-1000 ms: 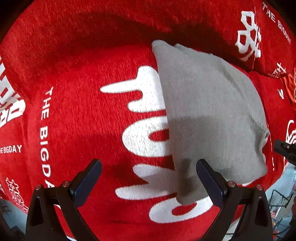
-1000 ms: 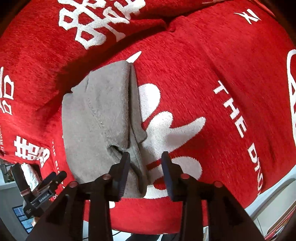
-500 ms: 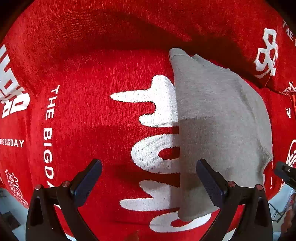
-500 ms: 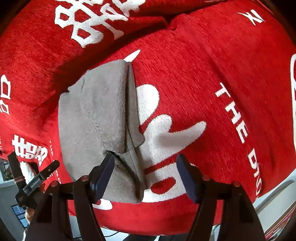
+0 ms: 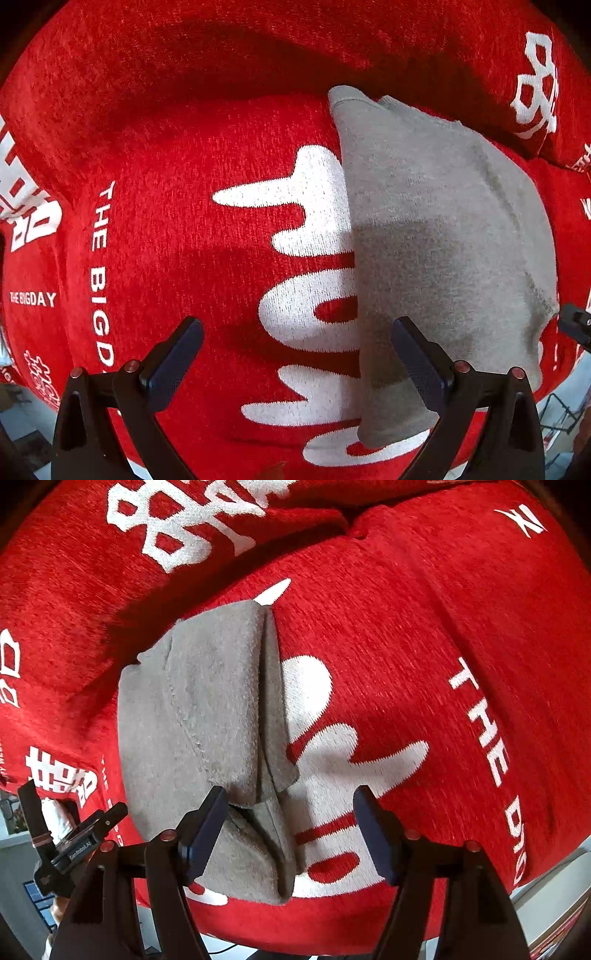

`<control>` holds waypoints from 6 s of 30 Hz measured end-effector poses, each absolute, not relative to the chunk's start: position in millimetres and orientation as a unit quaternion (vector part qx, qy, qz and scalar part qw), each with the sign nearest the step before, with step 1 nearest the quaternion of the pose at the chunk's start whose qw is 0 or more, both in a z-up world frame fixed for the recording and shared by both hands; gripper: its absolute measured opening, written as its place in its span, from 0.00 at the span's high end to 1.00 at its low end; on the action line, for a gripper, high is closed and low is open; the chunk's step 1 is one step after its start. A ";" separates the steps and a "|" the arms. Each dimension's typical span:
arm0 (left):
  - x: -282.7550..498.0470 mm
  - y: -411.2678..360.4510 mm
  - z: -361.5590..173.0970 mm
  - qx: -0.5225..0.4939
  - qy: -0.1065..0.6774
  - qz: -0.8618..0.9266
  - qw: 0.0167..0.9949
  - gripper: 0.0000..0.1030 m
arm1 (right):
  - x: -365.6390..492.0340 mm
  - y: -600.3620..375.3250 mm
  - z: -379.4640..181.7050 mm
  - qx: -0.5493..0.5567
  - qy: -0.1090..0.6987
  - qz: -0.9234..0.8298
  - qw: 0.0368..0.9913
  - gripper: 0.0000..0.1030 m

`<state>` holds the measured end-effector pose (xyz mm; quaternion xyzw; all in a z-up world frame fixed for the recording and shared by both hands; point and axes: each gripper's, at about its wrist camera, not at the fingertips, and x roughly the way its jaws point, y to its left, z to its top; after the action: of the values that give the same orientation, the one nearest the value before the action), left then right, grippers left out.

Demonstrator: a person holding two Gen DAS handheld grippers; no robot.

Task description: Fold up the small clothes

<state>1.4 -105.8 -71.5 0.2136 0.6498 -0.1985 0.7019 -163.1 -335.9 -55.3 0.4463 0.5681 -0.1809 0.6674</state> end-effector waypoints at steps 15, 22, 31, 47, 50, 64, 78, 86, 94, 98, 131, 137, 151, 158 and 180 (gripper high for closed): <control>3.3 -112.2 -69.4 0.243 0.634 -0.190 0.710 0.02 | -161.3 -351.7 -59.2 0.458 0.555 -0.174 0.672 0.28; 19.2 -106.9 -68.1 0.195 0.654 -0.223 0.696 0.02 | -155.3 -364.1 -64.8 0.490 0.531 -0.158 0.673 0.28; 24.8 -137.1 -72.0 0.186 0.651 -0.245 0.694 0.02 | -134.9 -365.5 -83.3 0.494 0.543 -0.120 0.668 0.28; 33.5 -143.2 -100.7 0.067 0.708 -0.330 0.621 0.02 | -120.6 -370.1 -111.6 0.537 0.526 0.001 0.659 0.28; 30.9 -154.1 -114.0 0.060 0.721 -0.337 0.602 0.02 | -110.0 -369.0 -114.2 0.539 0.525 0.025 0.658 0.28; 28.3 -181.4 -124.7 0.081 0.707 -0.348 0.610 0.02 | -79.5 -352.7 -123.5 0.553 0.519 0.049 0.650 0.32; 27.0 -146.7 -68.3 0.045 0.673 -0.381 0.632 0.51 | -82.4 -318.8 -75.6 0.617 0.463 0.082 0.631 0.72; 36.0 -79.4 -30.8 0.025 0.666 -0.380 0.641 0.51 | -68.3 -268.3 -50.3 0.607 0.476 0.117 0.626 0.72; 30.4 -1.3 -30.5 0.043 0.676 -0.333 0.657 0.51 | -46.7 -186.5 -77.4 0.601 0.515 0.136 0.596 0.72; 32.8 32.8 -56.5 0.049 0.694 -0.299 0.653 0.51 | -38.5 -162.8 -96.2 0.560 0.558 0.113 0.603 0.71; 32.8 74.5 -66.5 0.135 0.649 -0.174 0.728 0.37 | -59.0 -192.1 -58.6 0.347 0.635 -0.044 0.689 0.76; 19.2 83.7 -61.8 0.129 0.667 -0.170 0.714 0.37 | -92.6 -178.3 -39.8 0.414 0.606 -0.015 0.680 0.45; -3.0 92.6 -55.7 0.150 0.671 -0.152 0.710 0.01 | -81.3 -133.7 -57.1 0.313 0.657 -0.057 0.683 0.85; -10.0 89.8 -52.0 0.146 0.671 -0.151 0.711 0.01 | -86.3 -131.6 -55.7 0.313 0.657 -0.071 0.682 0.84; -26.2 88.5 -46.7 0.171 0.673 -0.145 0.704 0.01 | -120.6 -90.6 -57.4 0.293 0.692 -0.065 0.657 0.85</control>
<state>-26.2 88.5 -46.7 0.1715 0.6735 -0.1447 0.7043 -120.6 -90.6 -57.4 0.2931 0.6916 -0.0654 0.6569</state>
